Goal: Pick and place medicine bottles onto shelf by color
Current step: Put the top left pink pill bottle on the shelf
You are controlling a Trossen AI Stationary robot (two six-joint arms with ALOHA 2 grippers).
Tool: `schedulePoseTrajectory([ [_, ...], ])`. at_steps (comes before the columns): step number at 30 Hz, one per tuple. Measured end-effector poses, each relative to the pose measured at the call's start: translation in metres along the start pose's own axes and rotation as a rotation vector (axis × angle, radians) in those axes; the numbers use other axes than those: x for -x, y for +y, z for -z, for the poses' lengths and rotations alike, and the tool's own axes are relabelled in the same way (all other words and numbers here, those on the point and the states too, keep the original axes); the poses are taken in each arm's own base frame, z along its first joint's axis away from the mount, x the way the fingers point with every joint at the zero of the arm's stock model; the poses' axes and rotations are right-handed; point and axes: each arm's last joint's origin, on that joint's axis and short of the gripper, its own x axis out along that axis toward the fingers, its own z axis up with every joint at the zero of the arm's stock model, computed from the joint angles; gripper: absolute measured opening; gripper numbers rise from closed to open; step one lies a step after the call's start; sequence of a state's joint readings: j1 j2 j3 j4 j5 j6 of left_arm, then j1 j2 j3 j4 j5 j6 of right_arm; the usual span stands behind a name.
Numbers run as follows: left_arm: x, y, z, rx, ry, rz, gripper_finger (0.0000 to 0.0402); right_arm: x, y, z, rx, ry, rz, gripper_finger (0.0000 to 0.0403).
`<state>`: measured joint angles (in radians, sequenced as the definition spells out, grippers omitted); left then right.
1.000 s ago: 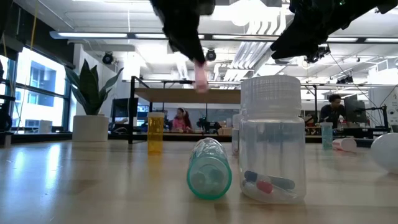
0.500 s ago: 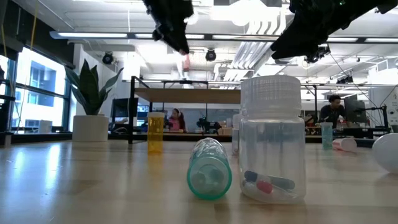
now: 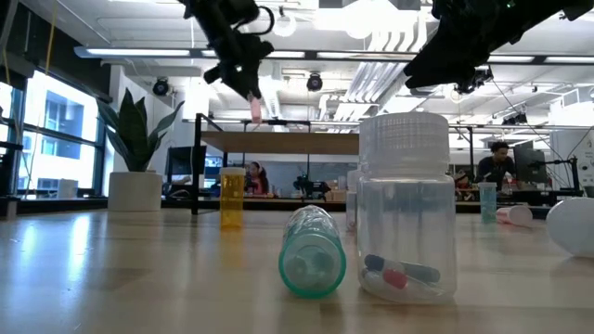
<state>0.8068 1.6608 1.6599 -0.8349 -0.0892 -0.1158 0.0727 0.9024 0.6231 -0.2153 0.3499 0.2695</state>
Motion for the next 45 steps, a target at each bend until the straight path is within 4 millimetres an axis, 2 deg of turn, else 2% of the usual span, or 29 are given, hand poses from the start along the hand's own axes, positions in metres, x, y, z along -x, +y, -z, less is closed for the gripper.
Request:
schedulePoseTrajectory([
  [3, 0.013, 0.007, -0.008, 0.044, -0.013, -0.011, 0.0113, 0.0, -0.001, 0.0, -0.002, -0.006, 0.021, 0.0188],
  [6, 0.015, 0.007, -0.007, 0.052, 0.009, -0.003, 0.0113, 0.0, -0.001, 0.0, -0.002, -0.007, 0.024, 0.0188],
  [12, -0.003, -0.001, 0.001, 0.017, 0.11, -0.032, 0.0113, 0.0, -0.001, 0.0, -0.001, -0.004, 0.025, 0.0188],
  [25, -0.04, -0.007, 0.008, -0.012, 0.202, -0.096, 0.0113, 0.0, -0.001, 0.0, 0.003, 0.0, 0.026, 0.0188],
  [45, -0.042, -0.013, 0.012, 0.001, 0.231, -0.115, 0.0117, 0.0, -0.001, 0.001, 0.005, 0.005, 0.028, 0.0188],
])
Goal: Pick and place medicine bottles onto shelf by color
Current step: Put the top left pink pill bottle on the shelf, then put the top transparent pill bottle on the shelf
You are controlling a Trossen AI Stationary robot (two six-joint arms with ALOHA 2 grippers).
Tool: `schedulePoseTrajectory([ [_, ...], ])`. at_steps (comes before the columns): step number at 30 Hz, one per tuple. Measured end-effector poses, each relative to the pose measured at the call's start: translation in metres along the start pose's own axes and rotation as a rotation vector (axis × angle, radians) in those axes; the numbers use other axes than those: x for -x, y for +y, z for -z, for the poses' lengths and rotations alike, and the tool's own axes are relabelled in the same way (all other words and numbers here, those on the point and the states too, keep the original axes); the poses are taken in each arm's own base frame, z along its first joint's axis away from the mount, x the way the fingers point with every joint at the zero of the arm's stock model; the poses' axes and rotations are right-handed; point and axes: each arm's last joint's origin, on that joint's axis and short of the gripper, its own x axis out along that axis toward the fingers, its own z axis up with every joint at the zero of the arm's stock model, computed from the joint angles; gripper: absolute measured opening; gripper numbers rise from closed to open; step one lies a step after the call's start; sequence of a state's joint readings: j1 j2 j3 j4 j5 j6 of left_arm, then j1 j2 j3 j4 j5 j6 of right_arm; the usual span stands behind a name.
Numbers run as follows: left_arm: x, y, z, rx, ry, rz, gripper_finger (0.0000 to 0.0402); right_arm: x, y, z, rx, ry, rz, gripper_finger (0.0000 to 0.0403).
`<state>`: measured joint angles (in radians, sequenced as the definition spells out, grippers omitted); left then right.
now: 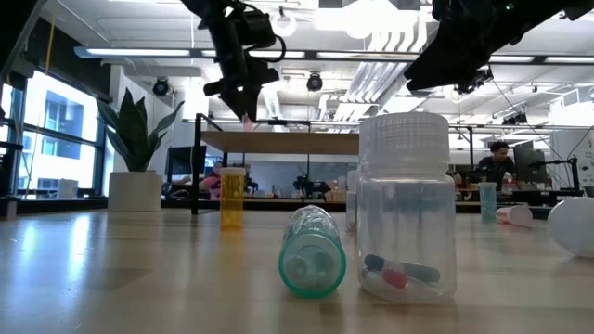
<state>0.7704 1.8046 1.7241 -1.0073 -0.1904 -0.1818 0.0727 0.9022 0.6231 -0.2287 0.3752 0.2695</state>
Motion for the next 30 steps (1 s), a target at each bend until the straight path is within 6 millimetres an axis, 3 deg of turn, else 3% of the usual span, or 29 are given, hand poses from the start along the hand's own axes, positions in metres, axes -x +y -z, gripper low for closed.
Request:
schedulePoseTrajectory([
  [20, 0.0, 0.0, -0.002, -0.014, -0.014, 0.004, 0.0183, 0.0, 0.0, 0.0, 0.0, 0.0, 0.0, 0.0188],
  [25, 0.015, 0.001, -0.012, -0.013, -0.061, 0.054, 0.019, 0.0, 0.0, 0.0, 0.0, 0.0, 0.0, 0.0188],
  [30, 0.044, 0.001, -0.023, -0.01, -0.1, 0.147, 0.019, 0.0, 0.0, 0.0, 0.0, 0.0, 0.0, 0.0188],
])
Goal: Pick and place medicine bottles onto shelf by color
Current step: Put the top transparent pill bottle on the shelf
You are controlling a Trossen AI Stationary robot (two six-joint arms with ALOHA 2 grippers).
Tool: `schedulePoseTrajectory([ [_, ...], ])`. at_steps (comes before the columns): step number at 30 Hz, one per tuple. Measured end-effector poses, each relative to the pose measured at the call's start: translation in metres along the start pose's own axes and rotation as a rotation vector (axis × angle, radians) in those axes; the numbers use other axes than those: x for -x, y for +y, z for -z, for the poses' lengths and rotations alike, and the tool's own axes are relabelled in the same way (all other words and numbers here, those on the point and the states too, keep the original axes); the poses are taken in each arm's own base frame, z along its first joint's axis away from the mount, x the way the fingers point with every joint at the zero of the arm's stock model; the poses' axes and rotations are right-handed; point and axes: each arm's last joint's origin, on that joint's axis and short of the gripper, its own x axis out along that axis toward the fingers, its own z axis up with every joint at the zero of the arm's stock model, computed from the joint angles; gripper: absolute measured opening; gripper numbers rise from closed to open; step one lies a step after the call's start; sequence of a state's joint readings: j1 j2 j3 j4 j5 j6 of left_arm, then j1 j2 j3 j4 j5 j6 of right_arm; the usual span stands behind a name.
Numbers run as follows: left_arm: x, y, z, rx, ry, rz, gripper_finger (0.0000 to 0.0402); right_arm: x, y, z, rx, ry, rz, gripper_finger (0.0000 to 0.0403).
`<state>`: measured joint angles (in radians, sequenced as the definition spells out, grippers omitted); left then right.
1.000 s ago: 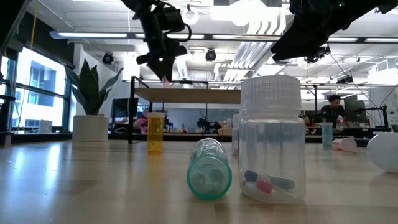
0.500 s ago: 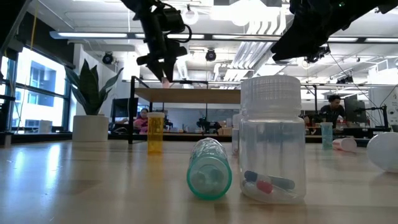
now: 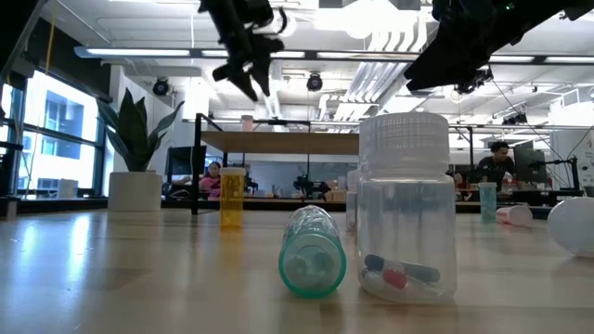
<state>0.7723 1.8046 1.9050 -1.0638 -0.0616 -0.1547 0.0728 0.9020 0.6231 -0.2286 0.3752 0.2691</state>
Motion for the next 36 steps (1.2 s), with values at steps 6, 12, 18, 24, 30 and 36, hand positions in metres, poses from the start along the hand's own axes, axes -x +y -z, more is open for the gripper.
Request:
schedulePoseTrajectory([
  [6, 0.026, -0.011, 0.002, -0.05, 0.033, 0.031, 0.0188, 0.0, 0.0, 0.0, 0.0, 0.003, -0.009, 0.0188],
  [12, 0.027, -0.034, 0.02, -0.162, 0.096, 0.061, 0.0186, 0.0, 0.0, 0.0, -0.001, 0.003, -0.01, 0.0188],
  [18, 0.014, -0.066, 0.054, -0.272, 0.196, 0.101, 0.0186, 0.0, 0.001, 0.001, 0.003, 0.015, -0.025, 0.0188],
  [24, 0.013, -0.093, 0.09, -0.348, 0.224, 0.138, 0.0186, 0.0, 0.001, 0.004, 0.012, 0.05, -0.055, 0.0188],
  [30, 0.025, -0.12, 0.12, -0.425, 0.114, 0.199, 0.0186, 0.0, 0.001, 0.004, 0.012, 0.051, -0.061, 0.0188],
  [36, 0.028, -0.139, 0.147, -0.474, -0.028, 0.302, 0.0186, 0.0, 0.002, 0.003, 0.01, 0.051, -0.081, 0.0188],
])
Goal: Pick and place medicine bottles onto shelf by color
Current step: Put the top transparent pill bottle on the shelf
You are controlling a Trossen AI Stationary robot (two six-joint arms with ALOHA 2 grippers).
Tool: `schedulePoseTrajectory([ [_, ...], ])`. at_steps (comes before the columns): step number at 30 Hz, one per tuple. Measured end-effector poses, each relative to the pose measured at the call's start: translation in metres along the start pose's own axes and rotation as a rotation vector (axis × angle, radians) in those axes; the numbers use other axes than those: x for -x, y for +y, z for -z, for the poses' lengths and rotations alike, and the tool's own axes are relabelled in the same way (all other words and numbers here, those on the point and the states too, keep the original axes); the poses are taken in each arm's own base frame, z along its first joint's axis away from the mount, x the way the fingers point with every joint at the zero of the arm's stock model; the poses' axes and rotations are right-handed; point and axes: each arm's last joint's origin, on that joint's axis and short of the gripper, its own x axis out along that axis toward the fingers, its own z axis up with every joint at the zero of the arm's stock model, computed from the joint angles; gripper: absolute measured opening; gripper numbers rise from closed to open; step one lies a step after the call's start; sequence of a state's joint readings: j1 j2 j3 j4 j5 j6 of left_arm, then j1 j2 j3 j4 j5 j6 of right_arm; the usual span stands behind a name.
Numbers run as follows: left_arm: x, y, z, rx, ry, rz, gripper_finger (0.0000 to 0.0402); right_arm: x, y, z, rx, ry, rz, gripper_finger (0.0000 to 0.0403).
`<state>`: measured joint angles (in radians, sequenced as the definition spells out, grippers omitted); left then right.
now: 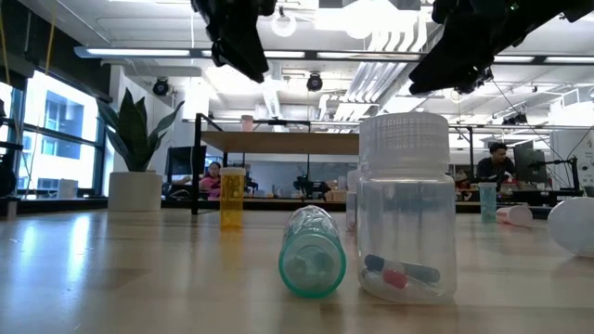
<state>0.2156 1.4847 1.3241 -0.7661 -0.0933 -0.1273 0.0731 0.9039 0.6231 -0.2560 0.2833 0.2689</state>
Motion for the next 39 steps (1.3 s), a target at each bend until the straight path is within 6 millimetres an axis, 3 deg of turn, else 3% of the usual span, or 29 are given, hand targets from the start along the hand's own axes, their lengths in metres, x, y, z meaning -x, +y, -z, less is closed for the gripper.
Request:
schedulePoseTrajectory([
  [10, -0.03, -0.04, 0.037, -0.057, -0.17, 0.111, 0.0186, -0.002, 0.006, -0.003, 0.018, -0.014, -0.109, 0.0188],
  [15, -0.034, -0.06, 0.046, -0.097, -0.237, 0.161, 0.0186, -0.011, 0.017, -0.003, 0.064, -0.035, -0.156, 0.0188],
  [27, -0.036, -0.096, 0.077, -0.121, -0.239, 0.101, 0.0186, -0.029, 0.037, -0.005, 0.079, -0.069, -0.348, 0.0188],
  [39, -0.031, -0.109, 0.075, -0.113, -0.326, 0.147, 0.0186, -0.07, 0.047, 0.012, 0.165, -0.017, -0.348, 0.0224],
])
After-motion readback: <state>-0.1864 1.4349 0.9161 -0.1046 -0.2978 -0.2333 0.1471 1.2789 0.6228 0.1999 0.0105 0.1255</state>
